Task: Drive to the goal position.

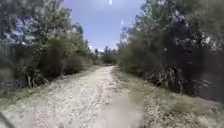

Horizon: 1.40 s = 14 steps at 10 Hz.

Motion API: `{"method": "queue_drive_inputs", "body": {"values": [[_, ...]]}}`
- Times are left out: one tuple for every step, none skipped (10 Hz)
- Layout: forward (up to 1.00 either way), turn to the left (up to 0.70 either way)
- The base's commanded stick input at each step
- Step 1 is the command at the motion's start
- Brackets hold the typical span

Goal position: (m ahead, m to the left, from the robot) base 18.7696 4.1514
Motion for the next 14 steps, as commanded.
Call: {"method": "queue_drive_inputs", "body": {"values": [[0.50, 0.49], [0.50, 0.50], [0.50, 0.51], [0.50, 0.51], [0.50, 0.29], [0.50, 0.01], [0.50, 0.01], [0.50, 0.01], [0.50, 0.01], [0.50, 0.01], [0.50, 0.01], [0.50, 0.01], [0.50, 0.01], [0.50, 0.01]]}}
